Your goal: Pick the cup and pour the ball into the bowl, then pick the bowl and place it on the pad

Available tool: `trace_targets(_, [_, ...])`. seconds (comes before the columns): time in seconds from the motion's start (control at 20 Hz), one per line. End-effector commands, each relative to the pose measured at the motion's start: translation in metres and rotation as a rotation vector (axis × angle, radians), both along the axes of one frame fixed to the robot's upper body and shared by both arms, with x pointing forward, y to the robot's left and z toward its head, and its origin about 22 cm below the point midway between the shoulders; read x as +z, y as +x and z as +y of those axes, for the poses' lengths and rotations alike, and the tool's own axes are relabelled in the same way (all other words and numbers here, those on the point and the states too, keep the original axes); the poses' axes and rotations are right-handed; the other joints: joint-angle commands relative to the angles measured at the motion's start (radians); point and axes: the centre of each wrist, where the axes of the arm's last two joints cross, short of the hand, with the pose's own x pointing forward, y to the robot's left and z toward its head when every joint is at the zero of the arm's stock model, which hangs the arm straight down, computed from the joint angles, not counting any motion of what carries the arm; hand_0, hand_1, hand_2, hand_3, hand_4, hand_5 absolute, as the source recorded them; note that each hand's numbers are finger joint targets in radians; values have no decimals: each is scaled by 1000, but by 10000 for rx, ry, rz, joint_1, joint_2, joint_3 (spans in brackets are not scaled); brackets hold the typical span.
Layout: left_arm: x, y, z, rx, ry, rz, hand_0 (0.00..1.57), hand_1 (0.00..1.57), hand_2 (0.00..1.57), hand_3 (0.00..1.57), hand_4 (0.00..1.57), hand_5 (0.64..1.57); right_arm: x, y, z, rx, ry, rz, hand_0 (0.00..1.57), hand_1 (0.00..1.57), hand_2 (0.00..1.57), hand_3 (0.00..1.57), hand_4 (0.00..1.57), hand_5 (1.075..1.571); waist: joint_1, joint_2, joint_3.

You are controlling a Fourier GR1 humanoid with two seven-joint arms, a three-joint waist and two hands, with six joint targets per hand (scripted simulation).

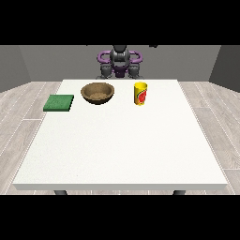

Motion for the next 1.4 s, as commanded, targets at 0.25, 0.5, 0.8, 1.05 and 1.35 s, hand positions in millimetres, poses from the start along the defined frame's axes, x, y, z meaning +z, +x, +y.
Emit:
trace_targets(0.25, [-9, 27, -17, 378, 939, -3001, 0, 0, 0, 0, 548, 1526, 4, 25, 10, 169, 171, -2857, 0, 0, 0, 87, 712, 1545, -188, 3448, 2])
trace_targets(0.5, [-53, 34, 12, 641, 1189, -3688, 0, 0, 0, 0, 555, 1496, 3, 27, 3, 678, 278, -3660, 0, 0, 0, 0, 691, 1547, -455, 4562, -8])
trace_targets(0.8, [-93, 48, 27, 78, 1477, -2617, 0, 0, 0, 0, 246, 1475, 7, 36, -31, 269, 213, -3090, 0, 0, 0, 0, 676, 1555, -416, 3967, -4])
trace_targets(1.05, [-116, 61, 39, 406, 1448, -2504, 0, 0, 0, 0, 0, 1441, -28, 27, -47, 474, 93, -3182, 0, 0, 0, 0, 667, 1560, -687, 4108, -2])
trace_targets(1.35, [-140, 76, 9, 174, 1580, -2172, 0, 0, 0, 0, 203, 1429, -30, 47, -49, 277, 51, -2998, 0, 0, 0, 0, 669, 1562, -563, 4084, -2])
